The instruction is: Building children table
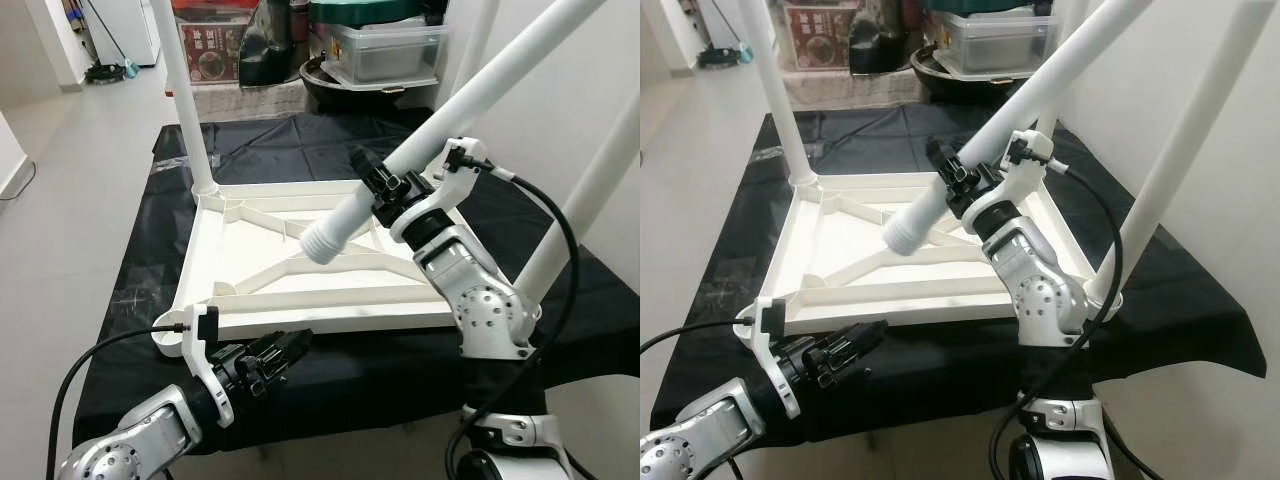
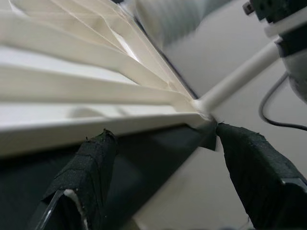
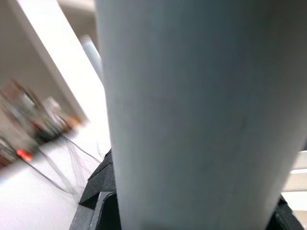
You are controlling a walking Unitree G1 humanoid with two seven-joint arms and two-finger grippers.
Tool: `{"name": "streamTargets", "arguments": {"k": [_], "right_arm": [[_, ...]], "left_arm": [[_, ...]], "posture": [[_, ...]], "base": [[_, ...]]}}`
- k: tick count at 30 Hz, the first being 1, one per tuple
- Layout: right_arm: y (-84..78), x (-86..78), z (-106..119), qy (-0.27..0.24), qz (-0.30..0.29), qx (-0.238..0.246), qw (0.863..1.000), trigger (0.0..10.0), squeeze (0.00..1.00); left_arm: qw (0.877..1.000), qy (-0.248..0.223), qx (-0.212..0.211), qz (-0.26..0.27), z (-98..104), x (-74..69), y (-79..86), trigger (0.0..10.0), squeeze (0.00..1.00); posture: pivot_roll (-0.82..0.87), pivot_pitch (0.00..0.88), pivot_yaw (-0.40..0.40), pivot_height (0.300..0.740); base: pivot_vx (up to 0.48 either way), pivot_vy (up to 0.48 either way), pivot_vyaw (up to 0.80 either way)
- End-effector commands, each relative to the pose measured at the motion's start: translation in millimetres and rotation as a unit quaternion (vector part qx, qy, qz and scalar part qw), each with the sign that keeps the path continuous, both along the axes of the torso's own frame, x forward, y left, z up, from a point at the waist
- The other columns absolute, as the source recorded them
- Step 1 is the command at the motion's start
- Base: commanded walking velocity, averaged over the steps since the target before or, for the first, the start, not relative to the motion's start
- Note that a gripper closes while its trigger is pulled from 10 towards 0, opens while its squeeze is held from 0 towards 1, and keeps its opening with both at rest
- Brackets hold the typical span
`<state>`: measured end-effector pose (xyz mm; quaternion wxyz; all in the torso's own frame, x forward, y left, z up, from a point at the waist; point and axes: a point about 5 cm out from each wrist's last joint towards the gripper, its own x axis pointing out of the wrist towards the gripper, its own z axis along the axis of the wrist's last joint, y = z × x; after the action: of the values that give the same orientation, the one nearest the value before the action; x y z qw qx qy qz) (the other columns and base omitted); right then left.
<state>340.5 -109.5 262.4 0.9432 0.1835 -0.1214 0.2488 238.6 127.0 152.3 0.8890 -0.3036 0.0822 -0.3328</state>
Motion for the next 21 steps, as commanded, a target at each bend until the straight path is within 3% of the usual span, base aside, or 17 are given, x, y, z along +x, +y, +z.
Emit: {"name": "streamTargets", "arguments": {"k": [1, 8, 10, 21], "right_arm": [[4.8, -5.3, -4, -0.028, -0.01, -0.051, 0.998, 10.0, 0.0], [4.8, -9.0, -11, -0.038, -0.02, -0.073, 0.996, 10.0, 0.0], [-0.8, -12.8, -17, -0.04, -0.059, -0.077, 0.994, 10.0, 0.0], [-1.7, -15.9, -18, -0.069, -0.085, -0.103, 0.989, 10.0, 0.0]], "left_arm": [[0.998, -0.02, 0.035, 0.04, 2, 3.6, 1.3, 10.0, 0.0], [0.994, -0.037, 0.066, 0.074, 4, 7.2, 0.3, 10.0, 0.0], [0.985, -0.061, 0.112, 0.112, 7, 9.4, -5.0, 10.0, 0.0], [0.966, -0.104, 0.168, 0.167, 14, 16.0, -9.6, 10.0, 0.0]], "posture": [[0.1, 0.069, -0.042, 0.74], [0.1, 0.066, -0.043, 0.74], [0.09, 0.063, -0.043, 0.74], [0.09, 0.044, -0.05, 0.74]], "base": [[0.0, 0.0, 0.0], [0.0, 0.0, 0.0], [0.0, 0.0, 0.8], [0.0, 0.0, 0.8]]}}
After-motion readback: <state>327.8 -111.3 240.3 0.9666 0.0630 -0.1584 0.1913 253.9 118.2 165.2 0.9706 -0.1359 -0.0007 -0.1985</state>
